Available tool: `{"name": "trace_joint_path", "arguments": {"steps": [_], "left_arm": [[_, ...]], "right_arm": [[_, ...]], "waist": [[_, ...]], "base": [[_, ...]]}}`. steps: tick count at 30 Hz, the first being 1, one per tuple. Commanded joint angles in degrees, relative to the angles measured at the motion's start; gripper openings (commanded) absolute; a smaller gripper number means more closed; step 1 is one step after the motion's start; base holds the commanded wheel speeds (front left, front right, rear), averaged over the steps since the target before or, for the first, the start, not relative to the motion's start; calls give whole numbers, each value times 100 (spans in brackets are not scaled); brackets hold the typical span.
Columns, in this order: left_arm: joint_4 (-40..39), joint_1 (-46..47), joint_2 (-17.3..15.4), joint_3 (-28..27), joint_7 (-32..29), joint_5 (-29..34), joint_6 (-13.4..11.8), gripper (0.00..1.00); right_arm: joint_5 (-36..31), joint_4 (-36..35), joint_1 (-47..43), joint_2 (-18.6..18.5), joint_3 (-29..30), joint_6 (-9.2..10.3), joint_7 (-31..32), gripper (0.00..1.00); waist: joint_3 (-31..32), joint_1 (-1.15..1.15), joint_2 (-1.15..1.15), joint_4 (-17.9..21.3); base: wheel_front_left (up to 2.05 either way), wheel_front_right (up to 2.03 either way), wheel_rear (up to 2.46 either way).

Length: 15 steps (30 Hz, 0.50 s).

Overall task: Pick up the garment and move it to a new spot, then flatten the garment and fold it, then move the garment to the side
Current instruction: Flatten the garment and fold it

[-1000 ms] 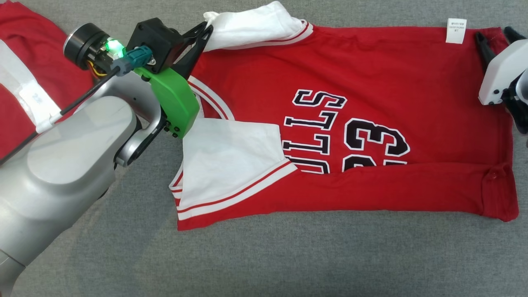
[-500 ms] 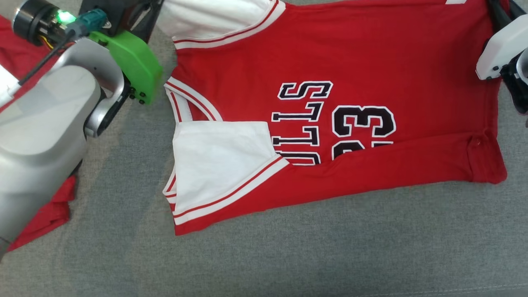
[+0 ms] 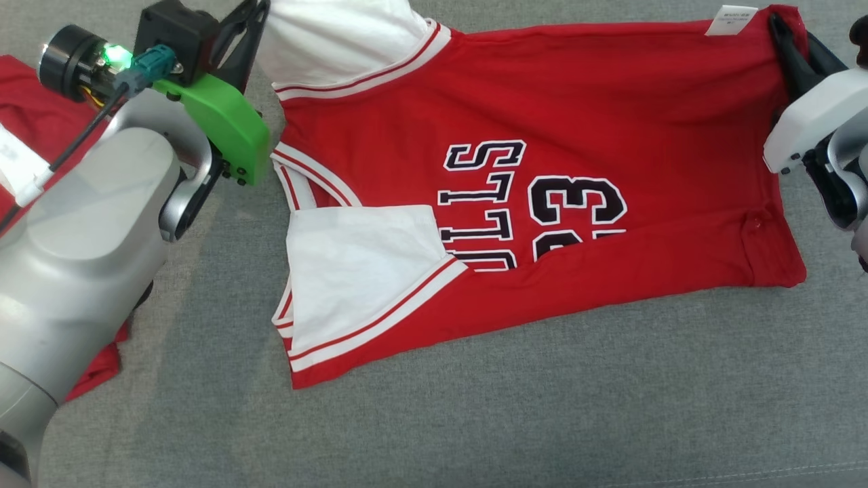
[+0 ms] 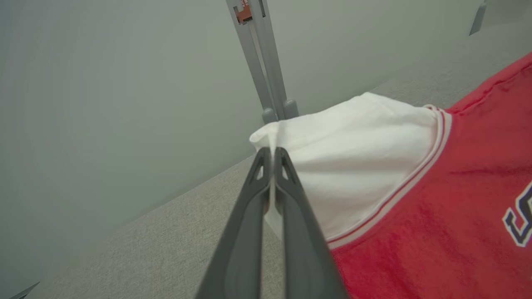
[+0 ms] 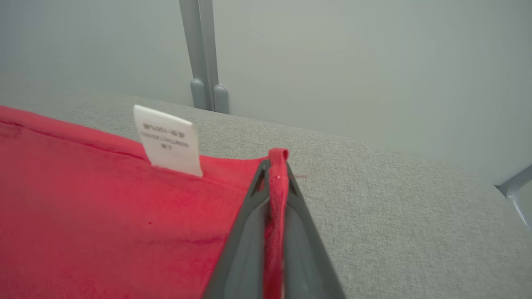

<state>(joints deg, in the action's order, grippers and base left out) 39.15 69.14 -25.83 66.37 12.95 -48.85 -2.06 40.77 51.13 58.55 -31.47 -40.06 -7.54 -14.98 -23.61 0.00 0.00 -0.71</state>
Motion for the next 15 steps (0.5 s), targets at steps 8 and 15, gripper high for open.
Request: {"name": "trace_joint_path", "arguments": {"steps": [8,15], "left_arm": [[-515,-653,-246,224,20,84,-48,0],[-1356,-1222,-644,392,-242,54,-243,0]], "right_arm": [[193,-801,-1017,-476,170,9,-24,0],[491,-1089,-1607,-672,61,9,-23,0]], "waist": [[672,0,0,-151],[999,0,0,-206]], "base": [[0,0,0],[0,0,0]]}}
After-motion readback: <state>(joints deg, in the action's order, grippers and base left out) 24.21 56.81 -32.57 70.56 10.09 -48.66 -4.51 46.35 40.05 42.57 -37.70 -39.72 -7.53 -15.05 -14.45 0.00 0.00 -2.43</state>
